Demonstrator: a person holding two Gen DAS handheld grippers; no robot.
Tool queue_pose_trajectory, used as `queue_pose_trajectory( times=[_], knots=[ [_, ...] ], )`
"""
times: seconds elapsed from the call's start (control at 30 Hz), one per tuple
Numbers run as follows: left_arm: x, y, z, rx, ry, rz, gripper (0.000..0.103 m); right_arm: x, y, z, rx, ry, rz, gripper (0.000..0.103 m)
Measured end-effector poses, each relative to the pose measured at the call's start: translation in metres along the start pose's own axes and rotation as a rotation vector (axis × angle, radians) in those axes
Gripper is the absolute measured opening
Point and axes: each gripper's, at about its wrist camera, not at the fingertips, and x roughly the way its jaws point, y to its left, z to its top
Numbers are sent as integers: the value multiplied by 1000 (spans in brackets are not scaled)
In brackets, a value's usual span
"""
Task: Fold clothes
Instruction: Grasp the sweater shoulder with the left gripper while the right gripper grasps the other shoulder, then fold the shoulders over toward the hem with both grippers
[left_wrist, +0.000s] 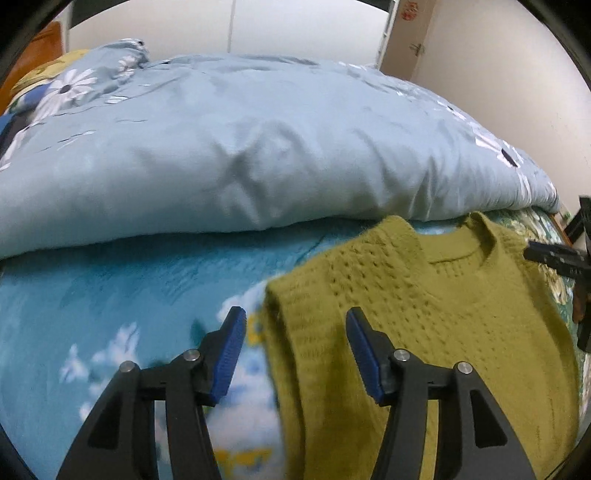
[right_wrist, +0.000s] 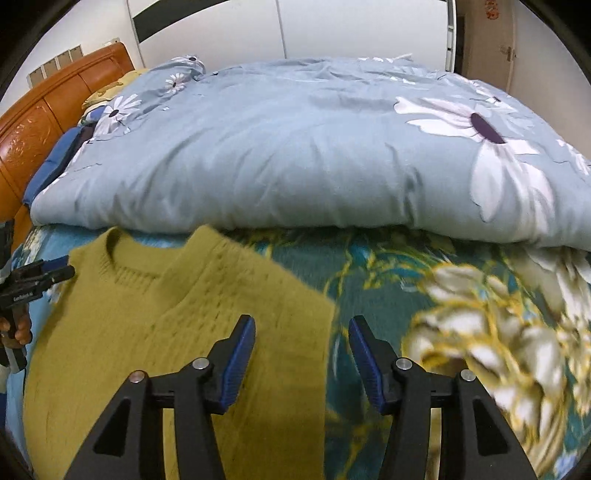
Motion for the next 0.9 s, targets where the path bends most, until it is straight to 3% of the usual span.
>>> queue_pose_trajectory(
  times=[0.17, 0.2, 0.27, 0.3, 0.33, 0.43, 0.63, 0.9],
  knots=[
    [12, -4, 7, -3, -4, -34, 58, 21, -6, 5, 30, 6, 35, 57],
    [13, -4, 8, -4, -12, -33, 54, 22, -6, 6, 33, -1, 40, 58],
    [13, -7, 7, -3, -17, -29, 36, 21, -7, 5, 58, -12, 58, 55],
    [11, -8, 6, -3, -24, -34, 21, 21, -8, 6, 73, -16, 67, 53],
    [8, -9, 5, -2, -33, -40, 12, 20, -8, 6, 82, -16, 72, 41],
    [-6, -14, 3, -8, -72, -39, 12, 13, -5, 9, 94, -20, 81, 13],
    [-54, -20, 0, -6, -172, -50, 11, -30, 9, 14, 61, -89, 101, 12],
    [-179, -46, -27, 73, -357, -104, 11, -148, 36, -13, -13, -250, 117, 12]
  ],
)
